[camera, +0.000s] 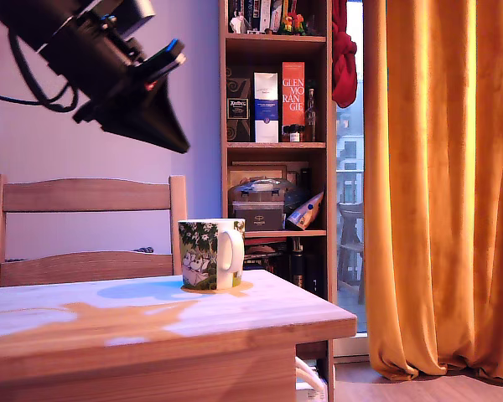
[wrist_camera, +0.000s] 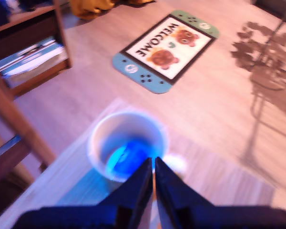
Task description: Pick up the coffee capsules on the table and drop them inside the coffee cup
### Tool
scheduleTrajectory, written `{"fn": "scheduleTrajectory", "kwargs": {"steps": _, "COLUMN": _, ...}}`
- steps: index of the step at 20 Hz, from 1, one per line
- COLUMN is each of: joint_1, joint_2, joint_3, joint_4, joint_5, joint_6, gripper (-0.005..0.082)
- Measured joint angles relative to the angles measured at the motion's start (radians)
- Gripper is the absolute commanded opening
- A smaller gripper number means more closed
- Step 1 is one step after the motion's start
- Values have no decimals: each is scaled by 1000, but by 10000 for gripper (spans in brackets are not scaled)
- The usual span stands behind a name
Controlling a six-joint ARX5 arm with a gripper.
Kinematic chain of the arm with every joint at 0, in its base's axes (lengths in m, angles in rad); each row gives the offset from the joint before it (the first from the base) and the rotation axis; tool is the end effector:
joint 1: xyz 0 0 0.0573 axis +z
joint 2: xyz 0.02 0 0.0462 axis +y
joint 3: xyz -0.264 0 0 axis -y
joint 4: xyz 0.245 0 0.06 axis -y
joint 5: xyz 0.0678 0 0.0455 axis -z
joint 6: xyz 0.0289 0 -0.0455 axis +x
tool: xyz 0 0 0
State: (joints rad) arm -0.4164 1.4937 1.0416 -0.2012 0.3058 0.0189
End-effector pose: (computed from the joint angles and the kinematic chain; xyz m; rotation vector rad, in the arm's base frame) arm 0.2910 -0.1382 0.2557 0.0543 0.6597 -0.7022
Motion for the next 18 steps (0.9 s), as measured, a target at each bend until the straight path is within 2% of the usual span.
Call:
{"fn": "scheduleTrajectory", "kwargs": {"steps": 4, "joint_1": 27, "joint_2": -41, "joint_3": -147, "joint_4": 29, "joint_5": -1, "joint_6": 0, "gripper": -24}}
{"fn": "scheduleTrajectory", "kwargs": {"steps": 7, "joint_1": 47, "joint_2": -114, "joint_3": -235, "joint_4": 53, "joint_5": -1, "joint_6": -18, "gripper": -24}}
{"fn": "scheduleTrajectory", "kwargs": {"steps": 11, "joint_1": 60, "joint_2": -251, "joint_3": -347, "joint_4": 61, "joint_5": -51, "joint_6": -18, "gripper": -24}}
{"fn": "scheduleTrajectory", "kwargs": {"steps": 12, "joint_1": 61, "joint_2": -275, "joint_3": -382, "joint_4": 59, "joint_5": -65, "joint_6": -91, "gripper": -24}}
{"fn": "scheduleTrajectory", "kwargs": {"steps": 13, "joint_1": 61, "joint_2": -295, "joint_3": -414, "joint_4": 49, "joint_5": -75, "joint_6": -97, "gripper": -24}}
{"fn": "scheduleTrajectory", "kwargs": {"steps": 14, "joint_1": 61, "joint_2": -314, "joint_3": -446, "joint_4": 40, "joint_5": -87, "joint_6": -145, "gripper": -24}}
{"fn": "scheduleTrajectory", "kwargs": {"steps": 16, "joint_1": 61, "joint_2": -350, "joint_3": -480, "joint_4": -4, "joint_5": -107, "joint_6": -145, "gripper": -24}}
{"fn": "scheduleTrajectory", "kwargs": {"steps": 17, "joint_1": 61, "joint_2": -370, "joint_3": -484, "joint_4": -32, "joint_5": -117, "joint_6": -171, "gripper": -24}}
{"fn": "scheduleTrajectory", "kwargs": {"steps": 18, "joint_1": 61, "joint_2": -394, "joint_3": -484, "joint_4": -56, "joint_5": -133, "joint_6": -171, "gripper": -24}}
